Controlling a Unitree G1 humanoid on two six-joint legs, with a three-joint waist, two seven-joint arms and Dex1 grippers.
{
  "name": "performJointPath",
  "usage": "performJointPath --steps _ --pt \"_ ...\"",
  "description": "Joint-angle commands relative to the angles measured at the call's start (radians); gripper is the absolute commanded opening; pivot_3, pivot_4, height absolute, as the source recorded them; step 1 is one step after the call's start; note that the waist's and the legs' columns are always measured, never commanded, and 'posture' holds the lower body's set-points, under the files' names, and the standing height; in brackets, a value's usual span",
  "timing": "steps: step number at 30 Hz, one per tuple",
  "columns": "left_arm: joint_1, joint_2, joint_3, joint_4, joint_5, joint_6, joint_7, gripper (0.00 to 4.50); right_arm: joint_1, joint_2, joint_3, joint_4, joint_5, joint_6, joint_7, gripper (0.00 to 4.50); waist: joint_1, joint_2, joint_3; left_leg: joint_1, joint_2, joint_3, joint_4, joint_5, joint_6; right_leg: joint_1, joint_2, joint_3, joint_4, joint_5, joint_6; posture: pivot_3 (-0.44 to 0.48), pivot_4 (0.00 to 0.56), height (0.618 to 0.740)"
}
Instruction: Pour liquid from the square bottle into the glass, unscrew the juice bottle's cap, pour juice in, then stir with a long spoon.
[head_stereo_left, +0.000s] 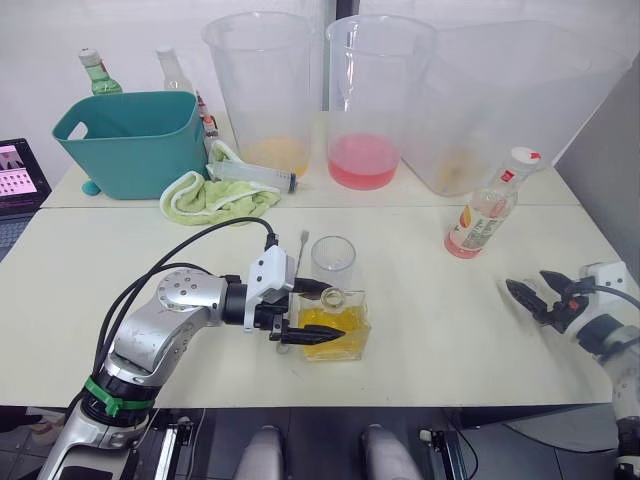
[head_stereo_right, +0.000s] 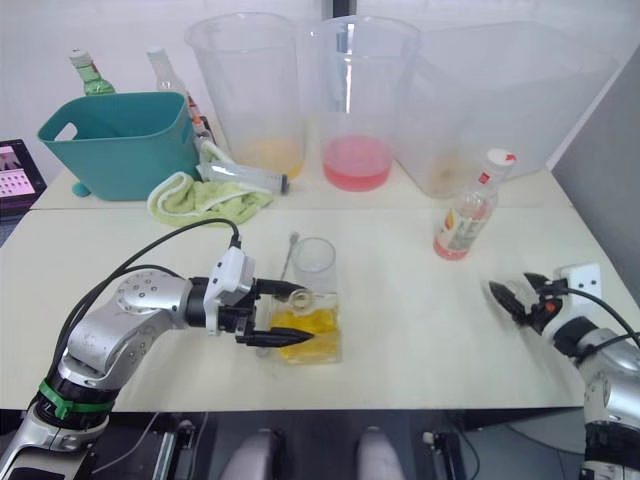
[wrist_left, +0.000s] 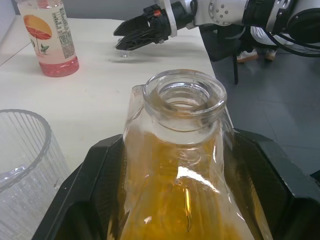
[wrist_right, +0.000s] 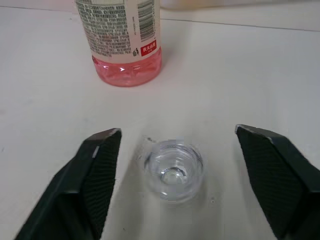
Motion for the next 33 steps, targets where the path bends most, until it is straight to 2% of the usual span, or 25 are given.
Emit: performJointPath --steps 1,9,13,17,20,24,30,33 --pt "-0.006 0.009 0.028 -0.026 -0.022 -0.031 -0.018 2.79 0.007 -0.051 -0.073 -0.088 0.058 0.020 0.019 4.50 0.000 0.000 0.000 0.000 0.000 0.000 0.000 0.000 0.000 0.000 0.000 0.000 0.000 0.000 0.000 0.000 0.150 0.733" --pt "0.008 0.026 0.053 -0.040 -0.057 -0.016 -0.042 2.79 0.078 -0.192 -0.145 -0.297 0.255 0.259 0.189 4.50 0.000 0.000 0.000 0.000 0.000 0.000 0.000 0.000 0.000 0.000 0.000 0.000 0.000 0.000 0.000 0.000 0.150 0.733" --pt "0.008 0.045 0.089 -0.078 -0.125 0.051 -0.035 2.79 0.109 -0.272 -0.133 -0.414 0.313 0.367 0.264 4.50 -0.001 0.000 0.000 0.000 0.000 0.000 0.000 0.000 0.000 0.000 0.000 0.000 0.000 0.000 0.000 0.000 0.150 0.733" --pt "-0.009 0.060 0.156 -0.124 -0.219 0.136 0.014 2.79 0.080 -0.326 -0.116 -0.488 0.396 0.482 0.311 4.50 0.001 0.000 0.000 -0.001 0.000 0.000 0.000 0.000 0.000 0.000 0.000 0.000 0.000 0.000 0.000 0.000 0.150 0.733" --pt "-0.009 0.106 0.226 -0.170 -0.297 0.201 0.039 2.79 0.024 -0.359 -0.038 -0.548 0.441 0.551 0.340 4.50 0.000 -0.001 0.001 -0.001 0.000 0.000 0.001 0.000 0.000 0.000 0.000 -0.001 -0.001 0.000 0.000 0.000 0.150 0.733" --pt "0.030 0.190 0.310 -0.201 -0.340 0.238 0.048 2.79 -0.053 -0.357 0.048 -0.562 0.464 0.594 0.362 4.50 0.001 -0.001 0.001 -0.001 0.001 -0.001 0.001 0.000 0.000 0.000 0.000 -0.001 -0.001 0.000 0.000 0.000 0.150 0.733" --pt "0.014 0.333 0.402 -0.179 -0.321 0.248 0.061 2.79 -0.129 -0.352 0.140 -0.535 0.433 0.579 0.419 4.50 0.009 -0.002 0.002 -0.002 0.001 -0.001 0.001 0.000 0.000 -0.001 0.000 -0.001 -0.002 0.000 0.000 0.000 0.150 0.733" --pt "-0.010 0.365 0.415 -0.139 -0.279 0.219 0.071 2.79 -0.157 -0.344 0.160 -0.520 0.420 0.568 0.430 4.50 0.012 -0.003 0.002 -0.003 0.001 -0.001 0.001 0.000 0.000 -0.001 0.000 -0.002 -0.002 0.000 0.000 0.000 0.150 0.733"
